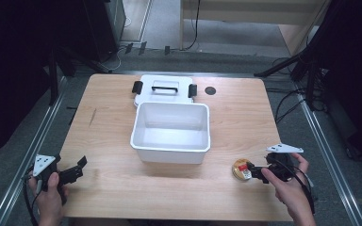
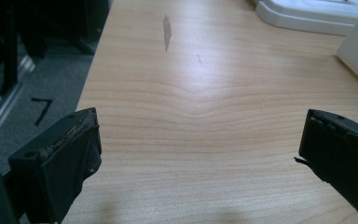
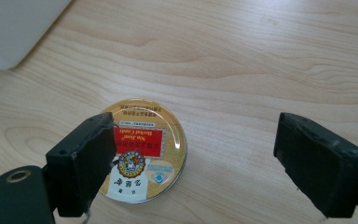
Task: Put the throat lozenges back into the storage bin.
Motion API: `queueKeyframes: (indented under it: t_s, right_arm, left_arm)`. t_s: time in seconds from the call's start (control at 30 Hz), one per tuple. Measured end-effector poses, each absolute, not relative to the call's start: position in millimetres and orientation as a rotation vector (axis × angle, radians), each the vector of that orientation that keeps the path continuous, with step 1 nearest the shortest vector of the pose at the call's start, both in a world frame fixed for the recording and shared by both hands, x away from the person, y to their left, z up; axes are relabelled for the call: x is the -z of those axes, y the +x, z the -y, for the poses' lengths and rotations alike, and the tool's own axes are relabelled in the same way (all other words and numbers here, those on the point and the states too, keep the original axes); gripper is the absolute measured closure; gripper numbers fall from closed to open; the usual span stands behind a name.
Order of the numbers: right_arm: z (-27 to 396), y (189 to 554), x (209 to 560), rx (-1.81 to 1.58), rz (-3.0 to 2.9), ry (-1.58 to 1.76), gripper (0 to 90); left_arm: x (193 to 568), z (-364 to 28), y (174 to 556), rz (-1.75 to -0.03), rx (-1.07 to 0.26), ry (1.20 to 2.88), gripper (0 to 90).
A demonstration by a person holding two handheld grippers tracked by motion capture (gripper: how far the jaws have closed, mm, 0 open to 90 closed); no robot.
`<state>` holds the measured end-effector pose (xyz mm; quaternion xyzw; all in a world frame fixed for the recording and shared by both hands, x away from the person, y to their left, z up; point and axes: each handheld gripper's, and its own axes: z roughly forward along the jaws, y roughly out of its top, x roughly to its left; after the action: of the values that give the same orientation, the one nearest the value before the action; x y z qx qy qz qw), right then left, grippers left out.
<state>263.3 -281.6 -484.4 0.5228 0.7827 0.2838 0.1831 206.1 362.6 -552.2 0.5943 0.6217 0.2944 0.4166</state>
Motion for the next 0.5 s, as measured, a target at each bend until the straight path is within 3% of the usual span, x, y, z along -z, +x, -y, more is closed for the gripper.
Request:
queueKeyframes:
  t_s: [0.23, 0.5]
  right_arm:
    - [267.6, 273.0, 478.9, -0.645, -2.356, 1.458, 13.1]
    - [253.4, 282.8, 472.7, -0.538, -2.484, 1.436, 13.1]
  left_arm:
    - [552.0, -356.6, 213.5, -1.590, -0.781, 1.557, 0.0]
    - [551.9, -360.5, 209.9, -1.573, -0.775, 1.506, 0.0]
